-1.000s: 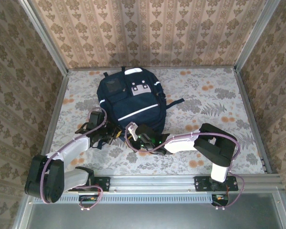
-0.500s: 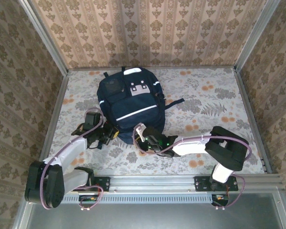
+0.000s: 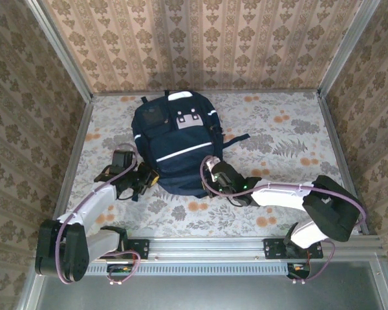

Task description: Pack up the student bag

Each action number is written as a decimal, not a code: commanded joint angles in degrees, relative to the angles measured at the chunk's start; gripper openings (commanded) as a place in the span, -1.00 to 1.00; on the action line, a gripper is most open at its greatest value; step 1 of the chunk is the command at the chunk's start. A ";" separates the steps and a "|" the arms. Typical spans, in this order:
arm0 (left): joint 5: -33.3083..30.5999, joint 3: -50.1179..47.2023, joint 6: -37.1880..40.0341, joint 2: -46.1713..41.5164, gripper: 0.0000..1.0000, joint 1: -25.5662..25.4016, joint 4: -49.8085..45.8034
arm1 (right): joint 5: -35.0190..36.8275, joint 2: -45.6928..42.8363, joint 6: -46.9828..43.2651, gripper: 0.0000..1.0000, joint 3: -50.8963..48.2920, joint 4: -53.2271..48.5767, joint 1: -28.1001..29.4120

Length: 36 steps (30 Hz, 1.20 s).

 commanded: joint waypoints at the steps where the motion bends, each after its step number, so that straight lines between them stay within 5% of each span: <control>1: -5.39 1.89 2.48 0.36 -1.00 2.37 -0.95 | 10.72 -2.41 5.21 -1.00 -3.11 -6.94 -3.90; 5: -4.45 2.22 3.70 0.86 -1.00 3.50 -1.01 | 7.19 -1.29 1.93 -1.00 -2.13 -5.29 -4.48; 11: -3.10 7.58 9.75 0.55 -1.00 8.29 -6.72 | -11.29 2.05 -5.81 -1.00 -0.82 8.93 2.11; 15: -0.42 12.81 14.88 1.19 -0.72 13.77 -13.45 | -11.89 10.94 -10.28 -1.00 11.13 1.06 9.20; 22: 1.12 12.61 14.34 -6.44 0.03 14.75 -22.90 | -12.97 19.73 -6.07 -1.00 21.47 5.97 12.13; 29: -0.01 5.07 5.24 -14.50 0.23 11.35 -25.41 | -11.50 21.91 -3.85 -1.00 23.96 8.63 12.07; 36: 0.56 2.85 -0.97 -8.79 0.26 6.29 -15.68 | -10.52 21.38 -3.43 -1.00 22.02 9.09 12.10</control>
